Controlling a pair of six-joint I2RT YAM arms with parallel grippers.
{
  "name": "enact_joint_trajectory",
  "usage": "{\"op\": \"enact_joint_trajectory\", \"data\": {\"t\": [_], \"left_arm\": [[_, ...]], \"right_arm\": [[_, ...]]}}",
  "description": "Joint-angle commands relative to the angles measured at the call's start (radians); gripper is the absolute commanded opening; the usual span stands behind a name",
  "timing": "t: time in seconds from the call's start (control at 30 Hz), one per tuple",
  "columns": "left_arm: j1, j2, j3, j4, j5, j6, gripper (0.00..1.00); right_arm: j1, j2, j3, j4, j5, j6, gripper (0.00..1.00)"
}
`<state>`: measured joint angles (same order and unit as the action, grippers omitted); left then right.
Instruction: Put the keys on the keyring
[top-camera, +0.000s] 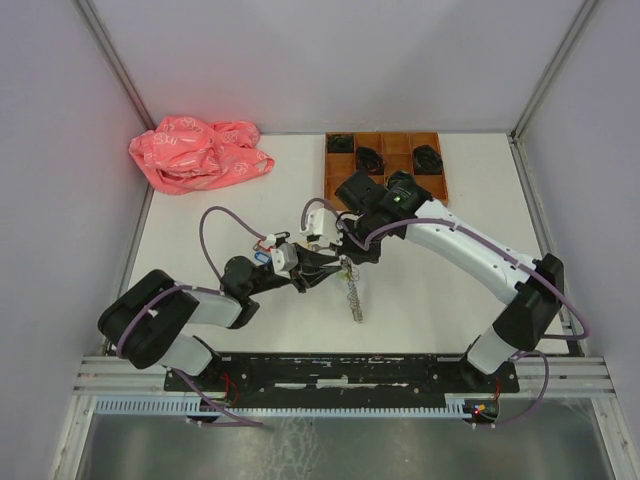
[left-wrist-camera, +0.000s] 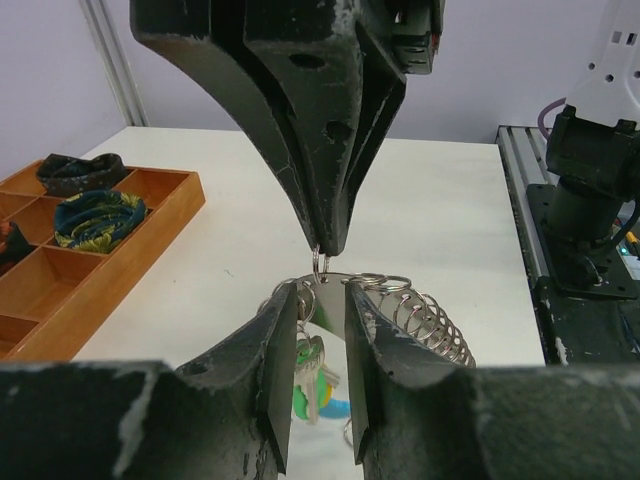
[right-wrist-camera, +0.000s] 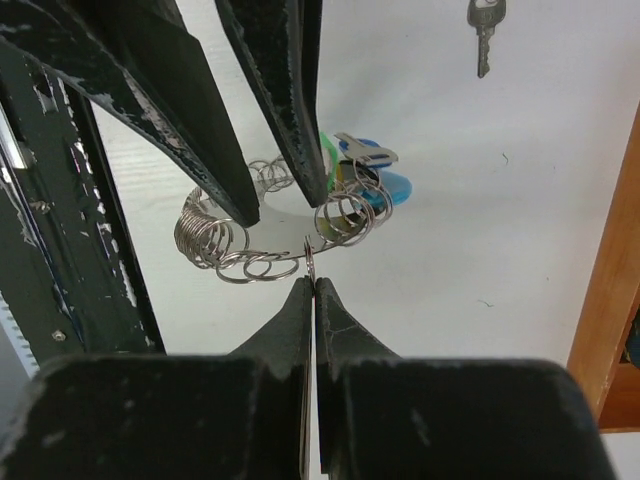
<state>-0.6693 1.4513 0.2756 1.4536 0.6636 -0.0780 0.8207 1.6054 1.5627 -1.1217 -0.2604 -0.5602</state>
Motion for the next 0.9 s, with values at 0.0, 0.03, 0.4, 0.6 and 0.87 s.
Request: {"op": "enact_joint_trajectory", "data": {"t": [0.0,0.03,0.4,0.6,0.87], "left_arm": [[-0.003,0.031,0.02,0.095,0.01,0.021,0.33],[-0.002,0.038,0.02,0.105,0.01,0.016,0.33],[-0.009,0.1,0.04,0.173,0.021,-0.032,0.33],[-0.009,0.155,0.039,0.276,0.028,-0.075,0.31],[-0.01,0.134,0.039,0.275,0.019,-0.076,0.3]], "right_arm": [[0.032,0.018,0.079,-0.065,0.097,-0.019,0.01],[0.039,0.022,0.083,-0.066,0.112,-0.018,0.01],[0.094,0.05,0.137,-0.094,0.101,-0.028,0.01],[0.095,0.039,0.119,-0.065,0.102,-0.031,0.01],[0.095,0.036,0.093,-0.044,0.09,-0.037,0.01]]}}
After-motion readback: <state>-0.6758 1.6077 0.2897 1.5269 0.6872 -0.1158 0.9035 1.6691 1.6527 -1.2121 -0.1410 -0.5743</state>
